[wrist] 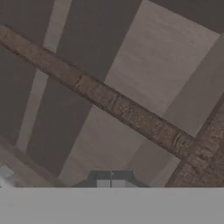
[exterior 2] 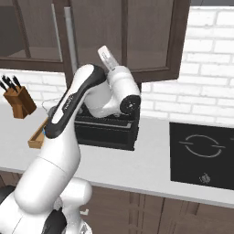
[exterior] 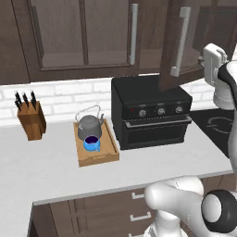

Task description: Pick the kettle from the counter and place it on the tray. Then pick the mug from the cabinet and place it on the tray. Then close the cabinet doors.

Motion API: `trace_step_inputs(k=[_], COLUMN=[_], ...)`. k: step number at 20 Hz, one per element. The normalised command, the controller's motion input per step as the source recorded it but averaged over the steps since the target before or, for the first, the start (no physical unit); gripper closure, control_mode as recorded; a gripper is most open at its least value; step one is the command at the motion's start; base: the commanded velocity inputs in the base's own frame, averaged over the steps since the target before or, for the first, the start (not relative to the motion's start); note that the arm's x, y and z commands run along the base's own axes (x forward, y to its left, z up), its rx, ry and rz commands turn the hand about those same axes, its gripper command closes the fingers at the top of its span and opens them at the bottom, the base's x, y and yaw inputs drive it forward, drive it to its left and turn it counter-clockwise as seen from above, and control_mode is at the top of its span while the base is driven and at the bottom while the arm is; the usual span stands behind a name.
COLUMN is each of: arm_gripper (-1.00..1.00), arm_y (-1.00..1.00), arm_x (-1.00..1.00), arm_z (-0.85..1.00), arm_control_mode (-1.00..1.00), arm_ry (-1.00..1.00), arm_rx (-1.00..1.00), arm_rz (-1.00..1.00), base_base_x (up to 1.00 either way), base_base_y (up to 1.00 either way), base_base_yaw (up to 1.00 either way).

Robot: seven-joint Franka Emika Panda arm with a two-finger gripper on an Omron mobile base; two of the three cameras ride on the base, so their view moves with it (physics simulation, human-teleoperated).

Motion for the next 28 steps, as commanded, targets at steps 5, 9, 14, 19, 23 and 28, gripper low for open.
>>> trace_step_inputs(k=[5, 9, 14, 19, 23, 28], arm_gripper=[1.0, 1.0, 1.0, 1.0, 1.0, 1.0], arm_y=[0.01, 0.0, 0.0, 0.0, 0.03, 0.2], arm_x=[0.99, 0.88, 0.67, 0.58, 0.48, 0.33], arm_z=[0.0, 0.0, 0.0, 0.0, 0.0, -0.01], arm_control_mode=[-1.0, -1.0, -1.0, -1.0, -1.0, -1.0], arm_ry=[0.16, 0.12, 0.04, 0.0, 0.0, 0.13], arm_rx=[0.03, 0.04, 0.02, 0.02, 0.01, 0.0], arm_rz=[-0.07, 0.0, -0.01, -0.03, -0.05, -0.13], base_base_x=[0.0, 0.0, 0.0, 0.0, 0.0, 0.0], base_base_y=[0.0, 0.0, 0.0, 0.0, 0.0, 0.0], base_base_yaw=[0.0, 0.0, 0.0, 0.0, 0.0, 0.0])
